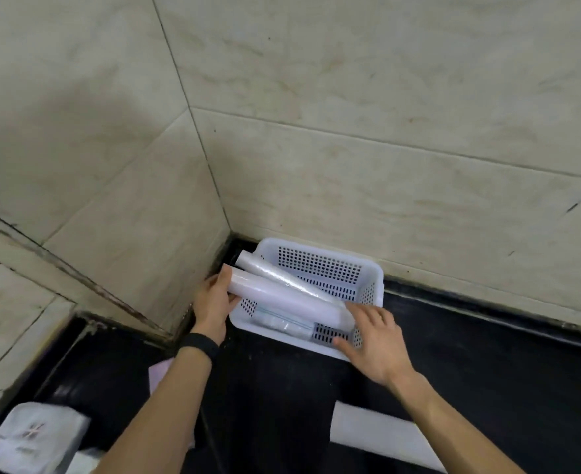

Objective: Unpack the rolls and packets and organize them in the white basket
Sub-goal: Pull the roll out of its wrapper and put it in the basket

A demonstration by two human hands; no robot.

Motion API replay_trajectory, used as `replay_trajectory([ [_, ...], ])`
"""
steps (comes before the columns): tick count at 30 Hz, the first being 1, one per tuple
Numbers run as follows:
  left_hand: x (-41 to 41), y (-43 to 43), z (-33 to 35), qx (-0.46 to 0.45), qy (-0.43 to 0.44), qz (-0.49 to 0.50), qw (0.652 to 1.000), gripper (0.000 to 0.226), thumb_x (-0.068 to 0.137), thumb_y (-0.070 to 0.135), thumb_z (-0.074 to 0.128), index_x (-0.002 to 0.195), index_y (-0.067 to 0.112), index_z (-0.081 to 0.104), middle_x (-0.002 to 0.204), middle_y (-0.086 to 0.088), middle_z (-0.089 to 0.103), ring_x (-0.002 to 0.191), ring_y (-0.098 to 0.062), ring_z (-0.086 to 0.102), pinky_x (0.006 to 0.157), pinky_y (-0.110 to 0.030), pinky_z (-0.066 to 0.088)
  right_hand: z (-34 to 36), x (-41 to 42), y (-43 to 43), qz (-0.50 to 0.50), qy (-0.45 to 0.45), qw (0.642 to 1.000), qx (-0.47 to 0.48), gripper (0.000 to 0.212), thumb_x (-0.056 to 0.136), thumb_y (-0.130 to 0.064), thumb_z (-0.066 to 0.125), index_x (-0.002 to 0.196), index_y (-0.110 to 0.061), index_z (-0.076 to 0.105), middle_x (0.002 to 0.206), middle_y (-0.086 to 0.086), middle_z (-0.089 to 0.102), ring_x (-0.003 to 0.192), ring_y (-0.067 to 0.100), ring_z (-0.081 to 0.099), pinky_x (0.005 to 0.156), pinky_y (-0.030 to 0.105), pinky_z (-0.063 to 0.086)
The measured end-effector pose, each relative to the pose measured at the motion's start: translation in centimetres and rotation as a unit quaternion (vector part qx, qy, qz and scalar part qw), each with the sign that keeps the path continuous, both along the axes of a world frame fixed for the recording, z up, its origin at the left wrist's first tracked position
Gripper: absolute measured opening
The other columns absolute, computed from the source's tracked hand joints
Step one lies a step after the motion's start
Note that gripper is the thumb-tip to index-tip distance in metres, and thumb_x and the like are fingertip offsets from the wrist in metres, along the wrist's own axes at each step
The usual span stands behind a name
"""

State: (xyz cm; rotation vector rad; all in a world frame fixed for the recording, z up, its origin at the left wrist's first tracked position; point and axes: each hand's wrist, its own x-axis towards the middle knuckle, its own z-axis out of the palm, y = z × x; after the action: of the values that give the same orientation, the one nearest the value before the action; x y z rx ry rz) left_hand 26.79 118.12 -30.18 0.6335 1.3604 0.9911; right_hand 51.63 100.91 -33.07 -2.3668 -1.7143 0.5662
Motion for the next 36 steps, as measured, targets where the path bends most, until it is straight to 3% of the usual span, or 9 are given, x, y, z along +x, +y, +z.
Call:
replay_trajectory([
  [2,0.4,0.6,-1.0,-0.02,0.008,-0.02,1.0,0.033,0.095,0.037,0.063,0.112,0.009,0.066,0.112,-0.011,0.069,0.105,-0.024,0.067,0.085,-0.035,0.057,-0.9,-0.3,1.7,0.019,-0.024,0.999,-0.041,0.075,0.09,-0.063,0.054,0.154,-0.034,0.029,0.158,-0.008,0.036,0.145,0.023,0.024,0.117,0.045,0.024],
  [6,0.9,1.5,-2.9,-0.037,0.044,-0.004,0.998,0.043,0.095,0.036,0.064,0.124,0.006,0.055,0.116,-0.014,0.064,0.106,-0.028,0.065,0.091,-0.042,0.056,-1.9,-0.6,3.9,0.03,-0.084,0.995,-0.046,0.055,0.091,-0.052,0.059,0.14,-0.033,0.044,0.138,-0.007,0.054,0.128,0.022,0.044,0.109,0.044,0.028],
  [8,0.9,1.8,-3.4,-0.002,0.152,-0.046,0.987,0.036,0.095,0.042,0.059,0.118,0.013,0.055,0.111,-0.008,0.063,0.104,-0.028,0.064,0.09,-0.046,0.055,-2.2,-0.5,4.6,0.041,-0.102,0.993,-0.048,0.05,0.091,-0.051,0.059,0.136,-0.032,0.048,0.132,-0.005,0.058,0.123,0.023,0.048,0.109,0.043,0.029],
  [11,0.6,2.2,-3.7,0.079,0.334,-0.13,0.93,0.026,0.096,0.046,0.049,0.101,0.023,0.061,0.09,0.005,0.063,0.09,-0.023,0.063,0.072,-0.035,0.047,-2.7,-0.7,5.0,0.057,-0.106,0.99,-0.074,0.056,0.09,-0.051,0.06,0.14,-0.031,0.046,0.133,-0.003,0.058,0.124,0.024,0.049,0.11,0.044,0.03],
  [13,0.6,2.5,-3.9,0.109,0.374,-0.157,0.908,0.026,0.096,0.043,0.049,0.095,0.022,0.065,0.086,0.004,0.065,0.083,-0.02,0.063,0.066,-0.032,0.043,-2.9,-0.9,5.2,0.054,-0.087,0.989,-0.102,0.062,0.088,-0.052,0.059,0.145,-0.032,0.042,0.135,-0.003,0.058,0.126,0.025,0.05,0.11,0.043,0.031],
  [19,0.8,3.1,-4.0,0.112,0.358,-0.202,0.905,0.02,0.096,0.042,0.055,0.095,0.025,0.065,0.087,0.012,0.065,0.081,-0.004,0.058,0.062,-0.022,0.038,-3.3,-0.2,6.2,0.006,-0.134,0.987,-0.083,0.05,0.094,-0.029,0.057,0.142,-0.022,0.044,0.133,0.002,0.057,0.121,0.027,0.052,0.105,0.04,0.038],
  [24,0.9,2.9,-4.3,0.116,0.344,-0.203,0.91,0.019,0.096,0.044,0.054,0.106,0.03,0.06,0.092,0.017,0.061,0.086,-0.007,0.057,0.07,-0.025,0.04,-3.4,0.0,6.7,0.007,-0.163,0.984,-0.075,0.045,0.093,-0.027,0.057,0.137,-0.024,0.047,0.136,-0.001,0.056,0.121,0.027,0.052,0.108,0.042,0.033],
  [30,0.3,3.4,-4.3,0.115,0.329,-0.226,0.909,0.037,0.096,0.05,0.052,0.124,0.027,0.059,0.111,0.007,0.064,0.108,-0.017,0.061,0.088,-0.033,0.045,-3.7,0.4,6.1,0.014,-0.151,0.986,-0.066,0.058,0.094,-0.026,0.055,0.149,-0.024,0.035,0.147,-0.001,0.051,0.132,0.025,0.047,0.115,0.041,0.026],
  [36,-1.1,0.3,-3.3,0.099,0.28,-0.196,0.935,0.054,0.097,0.043,0.056,0.147,0.031,0.04,0.144,0.002,0.051,0.115,-0.005,0.048,0.091,-0.023,0.036,-2.1,-0.8,3.6,-0.011,-0.077,0.997,-0.008,0.058,0.09,-0.03,0.062,0.145,-0.021,0.047,0.144,0.0,0.057,0.133,0.024,0.05,0.117,0.042,0.029],
])
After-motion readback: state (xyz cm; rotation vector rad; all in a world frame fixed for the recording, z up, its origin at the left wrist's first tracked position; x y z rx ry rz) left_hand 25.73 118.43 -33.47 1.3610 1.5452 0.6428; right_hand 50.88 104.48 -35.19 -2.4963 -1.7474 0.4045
